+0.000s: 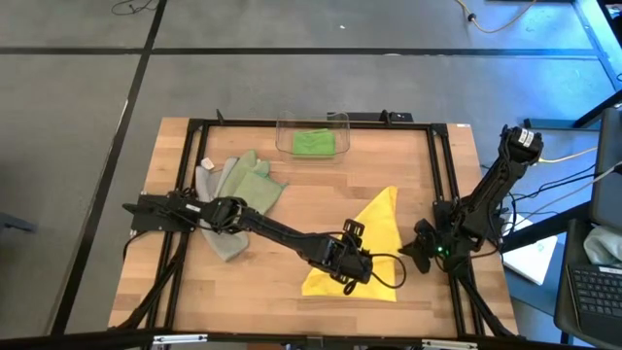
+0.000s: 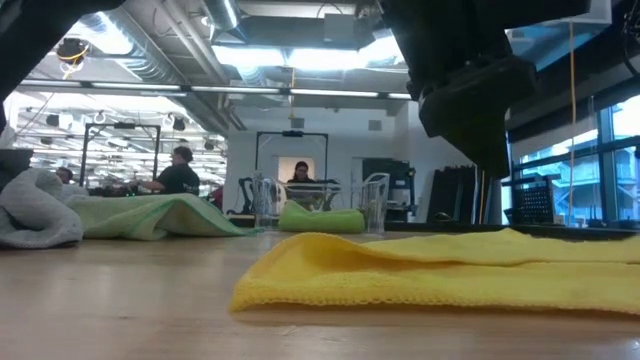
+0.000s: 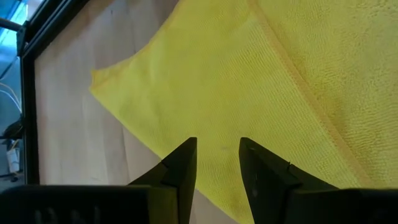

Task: Fold microfiber towels
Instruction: Fold the yellow microfiber cloth

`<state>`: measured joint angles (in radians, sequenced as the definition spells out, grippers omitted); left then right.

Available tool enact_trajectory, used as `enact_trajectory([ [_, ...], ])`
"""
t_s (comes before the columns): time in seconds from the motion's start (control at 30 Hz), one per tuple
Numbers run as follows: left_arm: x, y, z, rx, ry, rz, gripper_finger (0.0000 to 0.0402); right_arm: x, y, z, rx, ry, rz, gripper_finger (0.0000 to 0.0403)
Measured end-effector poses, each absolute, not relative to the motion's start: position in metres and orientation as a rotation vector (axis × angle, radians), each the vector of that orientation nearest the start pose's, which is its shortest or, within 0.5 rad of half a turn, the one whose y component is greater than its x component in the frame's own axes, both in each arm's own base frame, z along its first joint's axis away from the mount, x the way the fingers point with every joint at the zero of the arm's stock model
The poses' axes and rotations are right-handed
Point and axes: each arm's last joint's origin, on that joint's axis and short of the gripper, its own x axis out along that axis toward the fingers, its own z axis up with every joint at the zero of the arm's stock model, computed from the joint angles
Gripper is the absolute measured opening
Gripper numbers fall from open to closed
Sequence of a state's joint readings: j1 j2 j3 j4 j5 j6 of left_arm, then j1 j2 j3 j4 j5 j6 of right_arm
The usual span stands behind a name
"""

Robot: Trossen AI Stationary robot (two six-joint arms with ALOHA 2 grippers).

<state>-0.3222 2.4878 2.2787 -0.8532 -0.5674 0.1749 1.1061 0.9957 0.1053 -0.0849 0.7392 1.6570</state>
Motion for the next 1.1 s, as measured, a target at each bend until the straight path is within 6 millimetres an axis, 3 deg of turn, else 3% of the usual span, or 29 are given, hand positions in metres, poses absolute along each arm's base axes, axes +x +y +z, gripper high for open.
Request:
enact_trajectory([
  [0.17,0.506,-0.151,0.192,0.619,0.966,0.172,0.0114,0.079,0.109,0.11,0.761,0.549,-0.177,0.001],
  [0.37,0.508,-0.158,0.197,0.672,0.901,0.239,0.0114,0.095,0.119,0.145,0.58,0.424,-0.143,0.0009],
  [0.53,0.507,-0.168,0.205,0.693,0.851,0.259,0.0114,0.109,0.115,0.166,0.48,0.399,-0.203,0.0005],
  [0.83,0.508,-0.18,0.236,0.668,0.715,0.314,0.0114,0.121,0.101,0.165,0.433,0.418,-0.294,0.0008],
  [1.0,0.519,-0.171,0.245,0.572,0.616,0.343,0.0114,0.126,0.098,0.166,0.417,0.396,-0.32,0.0009],
  [1.1,0.524,-0.163,0.244,0.478,0.606,0.26,0.0114,0.128,0.097,0.168,0.419,0.383,-0.324,0.0009],
])
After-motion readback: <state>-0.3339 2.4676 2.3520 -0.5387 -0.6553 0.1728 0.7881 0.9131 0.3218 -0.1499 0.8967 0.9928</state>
